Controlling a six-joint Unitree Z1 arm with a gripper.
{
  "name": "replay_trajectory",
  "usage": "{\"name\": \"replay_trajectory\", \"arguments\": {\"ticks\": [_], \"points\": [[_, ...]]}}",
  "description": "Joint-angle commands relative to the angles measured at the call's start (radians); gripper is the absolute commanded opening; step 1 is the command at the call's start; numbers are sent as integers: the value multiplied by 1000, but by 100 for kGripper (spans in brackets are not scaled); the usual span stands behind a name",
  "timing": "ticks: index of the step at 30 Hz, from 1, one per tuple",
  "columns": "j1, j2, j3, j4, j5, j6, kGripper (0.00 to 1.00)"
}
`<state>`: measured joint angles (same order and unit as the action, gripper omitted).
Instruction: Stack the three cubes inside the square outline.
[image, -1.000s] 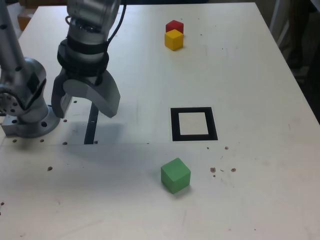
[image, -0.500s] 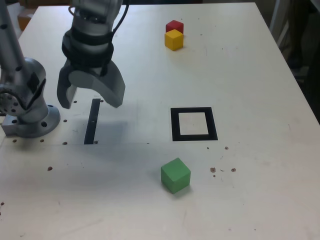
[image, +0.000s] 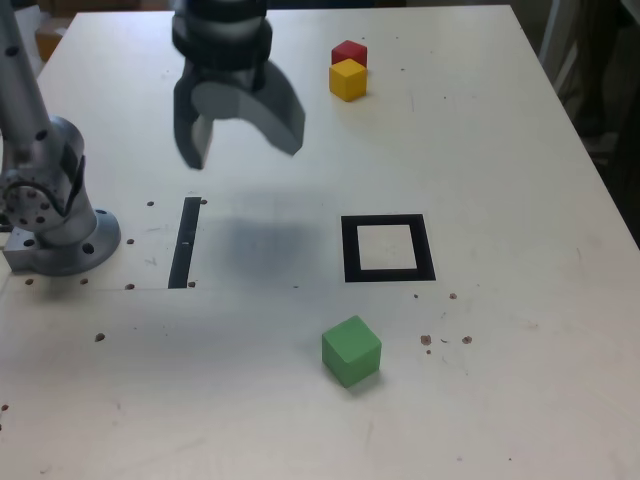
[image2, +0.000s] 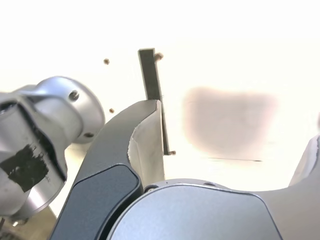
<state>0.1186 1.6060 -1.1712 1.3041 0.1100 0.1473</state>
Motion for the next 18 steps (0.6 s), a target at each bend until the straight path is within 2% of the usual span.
{"name": "replay_trajectory", "arguments": {"ticks": [1,8,18], "points": [[33,5,-37,15,17,29,99],[165,51,-162,43,56,143,99],[316,137,-324,82,74,234,99]]}}
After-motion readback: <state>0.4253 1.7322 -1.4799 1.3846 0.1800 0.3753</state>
